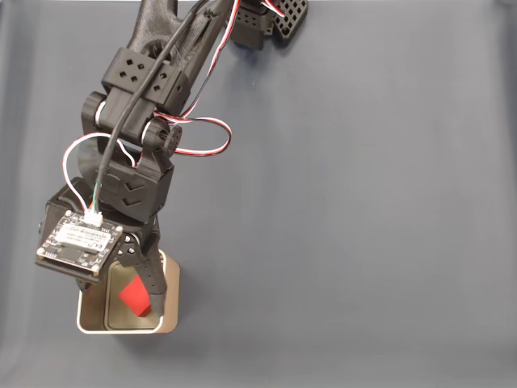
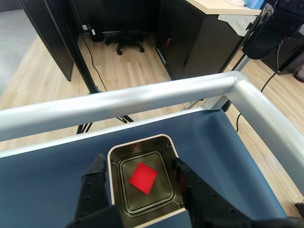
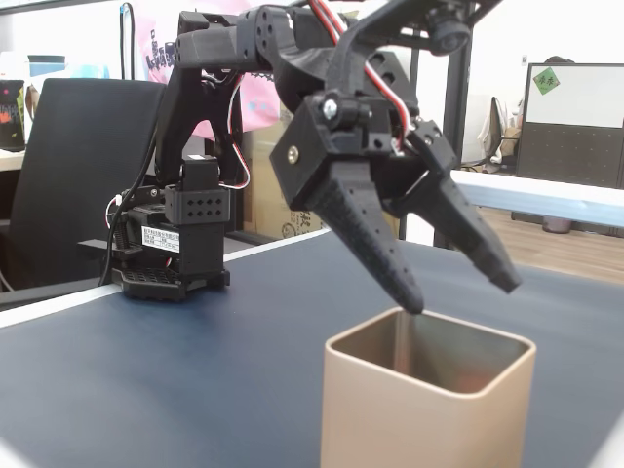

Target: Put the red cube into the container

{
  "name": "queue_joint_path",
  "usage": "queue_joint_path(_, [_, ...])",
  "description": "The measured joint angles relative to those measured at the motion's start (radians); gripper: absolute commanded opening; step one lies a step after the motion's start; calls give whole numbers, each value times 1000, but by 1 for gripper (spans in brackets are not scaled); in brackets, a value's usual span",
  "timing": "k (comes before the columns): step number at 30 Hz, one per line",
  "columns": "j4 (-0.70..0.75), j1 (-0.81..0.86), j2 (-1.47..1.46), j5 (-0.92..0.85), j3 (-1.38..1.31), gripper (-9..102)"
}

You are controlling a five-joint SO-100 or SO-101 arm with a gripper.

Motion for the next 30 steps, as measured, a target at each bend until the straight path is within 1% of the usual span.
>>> queue_joint_path(15, [-18, -9, 0, -3, 0, 36])
queue_joint_path(19, [-28, -9, 0, -3, 0, 34])
queue_joint_path(22, [-28, -12, 0, -3, 5, 23])
queue_joint_path(26, [-28, -34, 2, -3, 32, 0])
queue_joint_path(30, [-28, -71, 103, -3, 114, 0])
